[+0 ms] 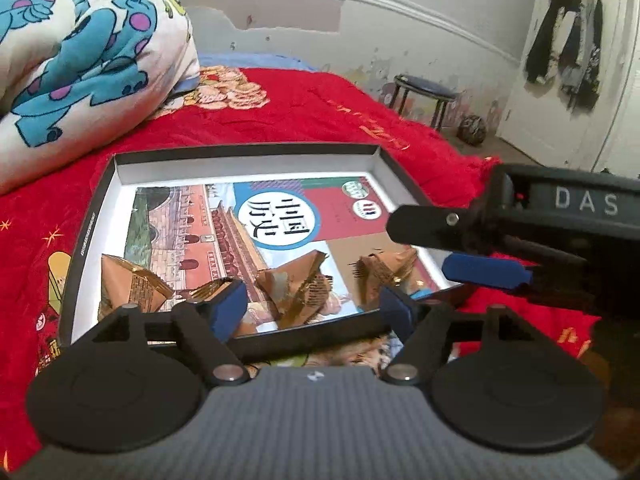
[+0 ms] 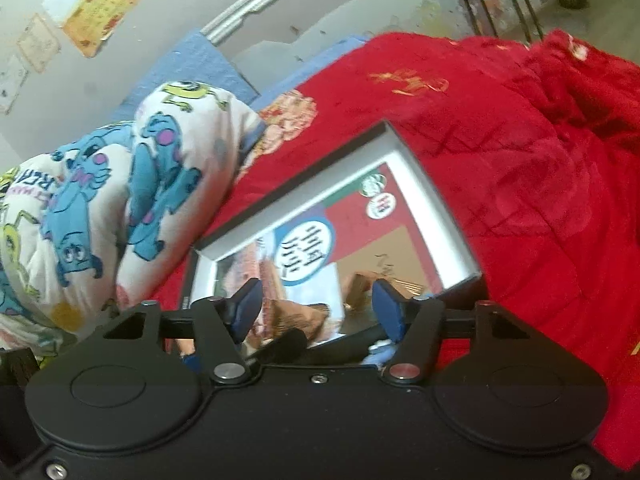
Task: Organize objects
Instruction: 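Open both grippers to drop the candies into the black box, then move both grippers down to the crocheted scrunchies beside the box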
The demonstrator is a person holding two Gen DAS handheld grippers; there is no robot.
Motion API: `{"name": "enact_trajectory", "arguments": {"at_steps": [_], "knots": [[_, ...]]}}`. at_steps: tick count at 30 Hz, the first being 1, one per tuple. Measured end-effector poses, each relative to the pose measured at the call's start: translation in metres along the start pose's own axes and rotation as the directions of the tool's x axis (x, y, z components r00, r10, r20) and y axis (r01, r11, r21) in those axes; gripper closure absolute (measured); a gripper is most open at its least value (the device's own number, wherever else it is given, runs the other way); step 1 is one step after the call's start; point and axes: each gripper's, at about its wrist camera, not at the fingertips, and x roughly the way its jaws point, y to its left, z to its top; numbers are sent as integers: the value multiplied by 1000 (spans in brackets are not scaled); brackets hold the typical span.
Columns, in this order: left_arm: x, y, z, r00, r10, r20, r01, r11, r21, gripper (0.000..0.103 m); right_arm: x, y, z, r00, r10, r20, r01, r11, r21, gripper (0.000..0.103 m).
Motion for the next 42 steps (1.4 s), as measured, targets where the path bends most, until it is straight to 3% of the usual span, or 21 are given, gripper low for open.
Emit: {"name": "enact_trajectory", "arguments": {"at_steps": [5, 11, 14, 17, 21, 27, 30, 33, 42], "knots": [[-24, -4, 8, 999, -9, 35, 8, 999, 34, 19, -24, 6, 3, 999, 23, 45, -23, 1000, -1, 31], [-54, -9, 20, 996, -27, 85, 21, 997, 74, 18, -64, -1, 7, 994, -4, 107, 5, 1000, -8, 30], [-76, -15, 21, 993, -3, 120, -11, 993, 116, 16, -91, -8, 5, 990, -46, 134, 42, 999, 32, 30], [-103, -17, 9, 985, 42, 167, -58, 994, 96, 14, -114, -12, 0, 983, -55, 175, 42, 996, 76, 28], [-123, -17, -16, 980, 35, 196, -49, 996, 69, 10, -123, -12, -13, 977, -111, 181, 93, 990, 106, 27], [-103, -16, -46, 994, 28, 108, -35, 997, 64, 10, -114, -10, -47, 968, -229, 104, 219, 971, 93, 26], [-91, -15, -61, 995, 63, 82, -71, 994, 89, 10, -112, -1, -57, 958, -268, 100, 265, 963, 40, 17], [-75, -17, -71, 993, 106, 45, -111, 988, 111, 10, -104, 4, -60, 962, -259, 88, 259, 966, 13, 17], [-57, -21, -75, 993, 113, 46, -117, 990, 85, 11, -86, 9, -66, 974, -216, 63, 218, 976, -26, 17]]}}
